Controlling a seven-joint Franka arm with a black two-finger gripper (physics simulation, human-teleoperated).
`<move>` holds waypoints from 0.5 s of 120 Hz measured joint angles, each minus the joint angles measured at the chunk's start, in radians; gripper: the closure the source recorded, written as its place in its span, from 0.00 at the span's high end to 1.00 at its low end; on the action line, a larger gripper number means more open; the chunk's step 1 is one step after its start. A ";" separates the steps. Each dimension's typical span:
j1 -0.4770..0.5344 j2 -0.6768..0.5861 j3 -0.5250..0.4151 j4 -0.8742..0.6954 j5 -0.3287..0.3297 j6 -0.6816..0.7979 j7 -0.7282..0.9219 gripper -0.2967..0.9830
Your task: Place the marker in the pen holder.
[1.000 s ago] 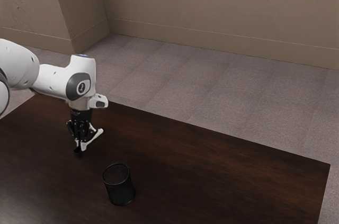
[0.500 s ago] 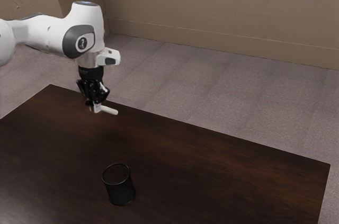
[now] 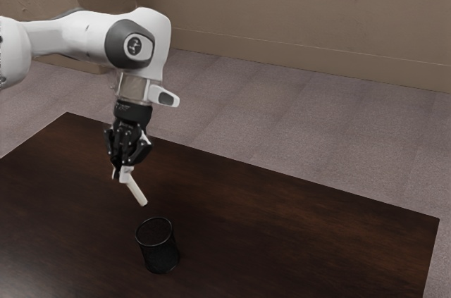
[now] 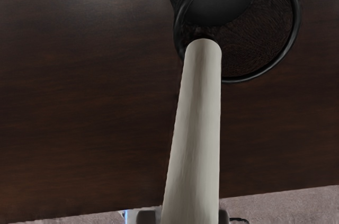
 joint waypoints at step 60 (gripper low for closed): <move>-0.064 0.052 -0.005 -0.026 -0.036 -0.131 -0.096 0.16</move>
